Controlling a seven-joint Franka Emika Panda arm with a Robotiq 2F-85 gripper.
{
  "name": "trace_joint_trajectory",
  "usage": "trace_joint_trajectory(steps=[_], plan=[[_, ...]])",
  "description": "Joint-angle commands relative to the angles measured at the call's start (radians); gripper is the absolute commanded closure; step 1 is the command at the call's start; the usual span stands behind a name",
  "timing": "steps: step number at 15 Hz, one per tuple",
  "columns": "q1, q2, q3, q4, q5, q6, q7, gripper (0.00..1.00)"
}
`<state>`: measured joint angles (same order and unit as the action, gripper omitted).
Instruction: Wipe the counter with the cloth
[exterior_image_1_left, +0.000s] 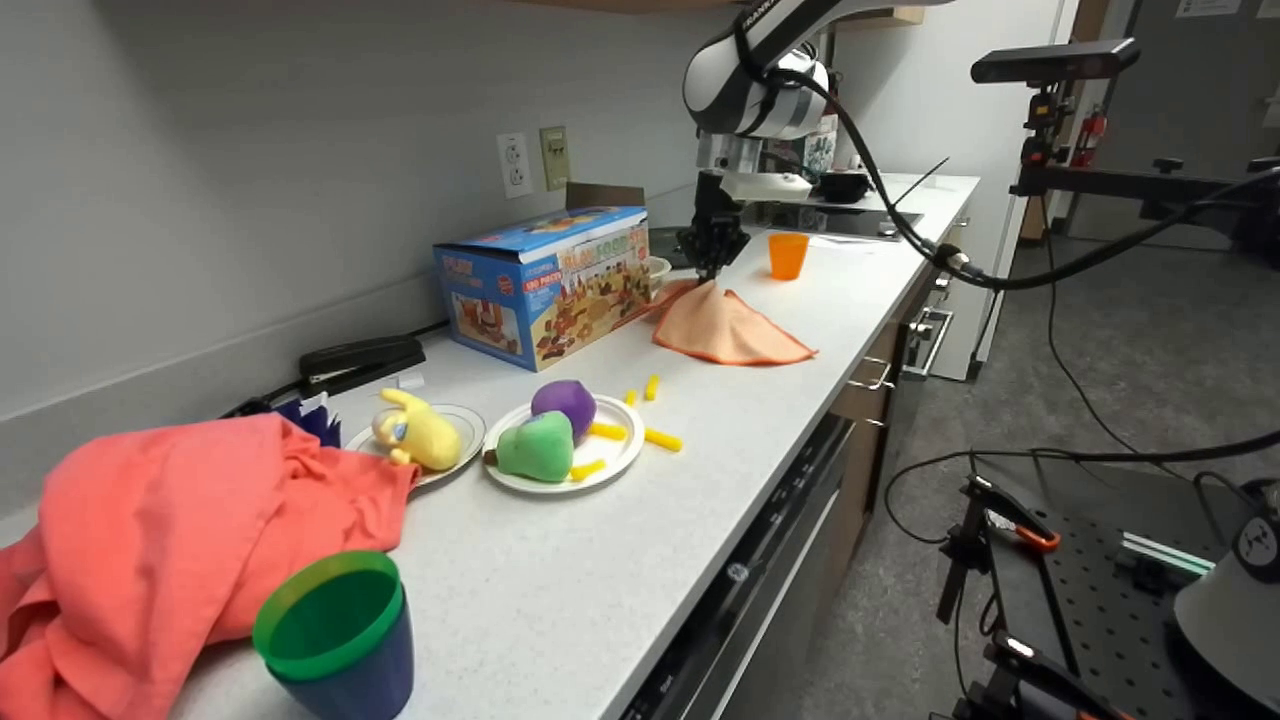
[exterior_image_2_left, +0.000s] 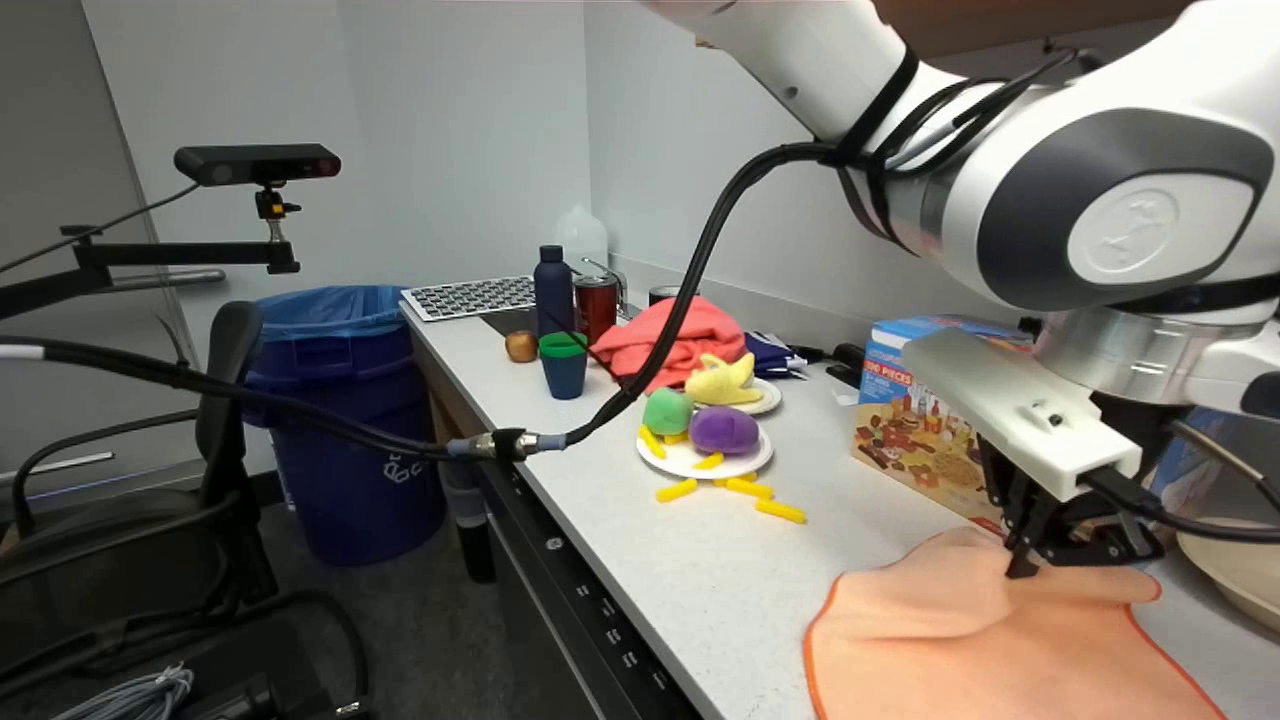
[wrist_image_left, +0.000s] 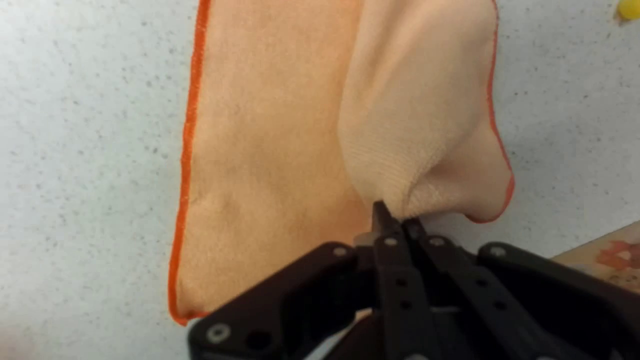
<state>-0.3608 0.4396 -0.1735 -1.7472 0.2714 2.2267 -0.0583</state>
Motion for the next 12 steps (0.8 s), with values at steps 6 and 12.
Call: trace_joint_trajectory(steps=[6,12], plan=[[0.025,0.025,0.102,-0.052,0.035,-0.016,-0.158,0.99],[0.049,0.031,0.182,-0.038,0.070,-0.080,-0.236,0.99]])
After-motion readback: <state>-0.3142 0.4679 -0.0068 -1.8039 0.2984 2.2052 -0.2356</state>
